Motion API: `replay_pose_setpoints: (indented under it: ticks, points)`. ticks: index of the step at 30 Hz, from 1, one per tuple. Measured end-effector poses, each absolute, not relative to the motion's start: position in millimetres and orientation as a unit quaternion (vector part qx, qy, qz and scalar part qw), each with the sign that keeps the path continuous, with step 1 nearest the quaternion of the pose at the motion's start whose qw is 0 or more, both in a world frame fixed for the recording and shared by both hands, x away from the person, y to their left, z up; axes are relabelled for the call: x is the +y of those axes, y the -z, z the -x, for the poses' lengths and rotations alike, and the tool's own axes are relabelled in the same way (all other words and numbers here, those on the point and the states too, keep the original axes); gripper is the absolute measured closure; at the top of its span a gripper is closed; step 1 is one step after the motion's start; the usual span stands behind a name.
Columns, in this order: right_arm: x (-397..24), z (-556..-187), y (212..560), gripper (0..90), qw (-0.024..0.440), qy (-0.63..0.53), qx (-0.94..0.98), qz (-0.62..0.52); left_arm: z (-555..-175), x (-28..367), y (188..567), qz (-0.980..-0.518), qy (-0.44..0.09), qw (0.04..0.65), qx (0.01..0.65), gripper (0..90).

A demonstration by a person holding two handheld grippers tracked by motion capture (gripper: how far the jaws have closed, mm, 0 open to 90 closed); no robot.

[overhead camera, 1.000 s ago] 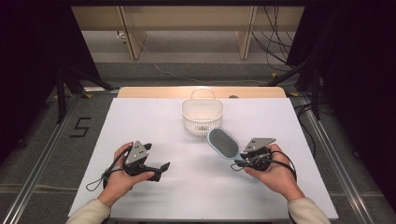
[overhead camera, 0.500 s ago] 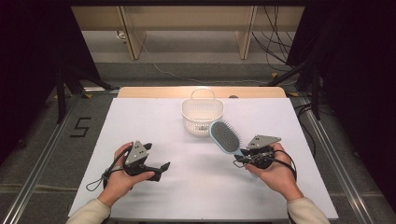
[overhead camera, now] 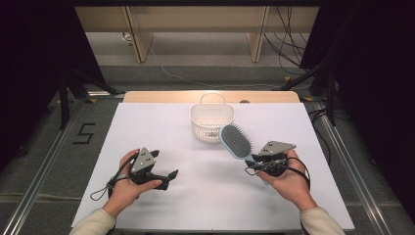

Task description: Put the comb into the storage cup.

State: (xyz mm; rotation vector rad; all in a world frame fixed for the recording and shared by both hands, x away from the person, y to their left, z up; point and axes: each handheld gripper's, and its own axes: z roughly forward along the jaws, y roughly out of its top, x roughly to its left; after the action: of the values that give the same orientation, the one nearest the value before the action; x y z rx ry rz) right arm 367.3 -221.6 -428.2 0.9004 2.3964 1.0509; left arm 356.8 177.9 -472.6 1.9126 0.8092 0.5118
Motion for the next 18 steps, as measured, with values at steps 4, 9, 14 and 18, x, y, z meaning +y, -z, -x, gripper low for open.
replay_pose_setpoints:
  ticks: [4,9,14,18]
  points:
    - [-222.8,-367.3,425.7,70.3,0.199,-0.385,0.842,-0.321,-356.8,177.8,472.8,-0.784,-0.21,0.481,0.332,2.1]
    - [-224.5,-367.7,424.5,70.3,0.205,-0.394,0.835,-0.326,-356.9,177.9,472.5,-0.784,-0.21,0.481,0.332,2.1]
    - [-225.0,-368.2,424.1,70.3,0.206,-0.399,0.831,-0.329,-357.0,177.6,472.8,-0.784,-0.21,0.481,0.332,2.1]
    - [-224.7,-368.5,424.1,70.2,0.209,-0.401,0.829,-0.33,-356.9,177.6,472.8,-0.784,-0.21,0.481,0.332,2.1]
